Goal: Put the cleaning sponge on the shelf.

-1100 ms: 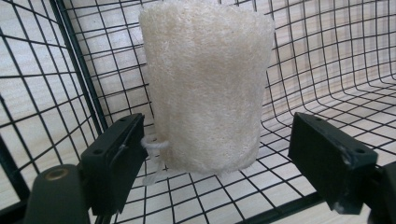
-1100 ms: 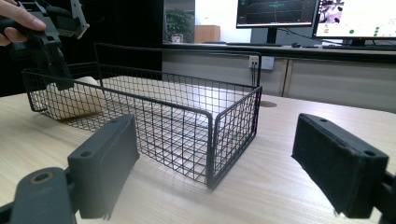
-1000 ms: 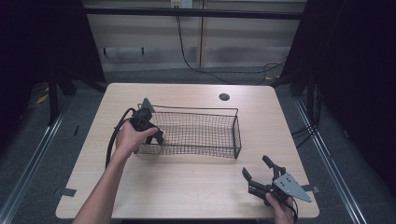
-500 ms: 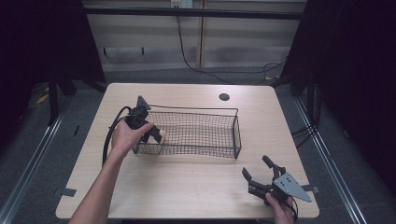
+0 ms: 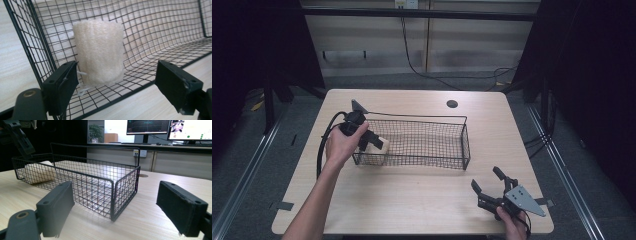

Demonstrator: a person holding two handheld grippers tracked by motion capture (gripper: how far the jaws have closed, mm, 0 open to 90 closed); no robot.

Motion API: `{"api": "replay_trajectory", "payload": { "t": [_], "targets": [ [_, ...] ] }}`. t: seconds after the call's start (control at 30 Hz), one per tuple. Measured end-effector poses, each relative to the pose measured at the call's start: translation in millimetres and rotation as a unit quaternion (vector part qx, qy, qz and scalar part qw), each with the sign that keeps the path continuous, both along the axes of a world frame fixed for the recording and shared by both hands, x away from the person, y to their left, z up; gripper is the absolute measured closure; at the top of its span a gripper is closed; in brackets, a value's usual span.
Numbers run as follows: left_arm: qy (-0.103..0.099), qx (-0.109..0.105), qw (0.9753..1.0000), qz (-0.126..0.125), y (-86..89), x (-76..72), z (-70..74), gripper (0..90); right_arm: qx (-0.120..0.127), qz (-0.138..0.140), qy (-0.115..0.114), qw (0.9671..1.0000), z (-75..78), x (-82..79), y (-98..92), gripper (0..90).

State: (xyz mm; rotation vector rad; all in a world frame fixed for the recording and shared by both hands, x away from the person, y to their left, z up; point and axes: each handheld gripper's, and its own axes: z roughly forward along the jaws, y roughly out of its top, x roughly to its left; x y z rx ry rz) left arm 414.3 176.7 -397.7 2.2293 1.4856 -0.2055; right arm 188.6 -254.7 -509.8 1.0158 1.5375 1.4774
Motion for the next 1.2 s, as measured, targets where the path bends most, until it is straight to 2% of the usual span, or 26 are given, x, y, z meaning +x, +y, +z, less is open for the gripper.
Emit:
{"api": "replay_trajectory", "payload": {
  "t": [0.13,0.37,0.53,0.63,0.7,0.9,1.2],
  "targets": [
    [-0.011,-0.009,0.9999,-0.001,3.0,-2.7,4.1,18.2,0.000,0.000,-0.001,1.0000,0.0,0.0,0.1,13.6],
    [-0.039,-0.018,0.9985,-0.033,8.8,-9.6,9.3,21.0,0.001,0.001,0.000,1.0000,0.0,-0.1,0.2,13.6],
    [-0.061,-0.036,0.9972,-0.025,13.1,-15.6,14.7,20.7,0.000,0.002,0.001,1.0000,0.0,-0.2,0.3,13.6],
    [-0.074,-0.047,0.9954,-0.038,15.3,-19.4,19.6,18.1,0.000,0.002,0.000,1.0000,0.0,-0.1,0.2,13.6],
    [-0.084,-0.051,0.9944,-0.038,15.8,-22.9,22.4,17.8,0.001,0.001,0.000,1.0000,0.1,0.0,0.2,13.6],
    [-0.115,-0.051,0.9907,-0.051,22.3,-34.1,28.8,20.4,0.000,0.000,0.001,1.0000,0.0,-0.2,0.0,13.6],
    [-0.151,-0.077,0.9845,-0.047,34.4,-51.2,34.4,20.7,0.000,0.000,0.001,1.0000,0.1,0.0,0.4,13.6]
  ]
}}
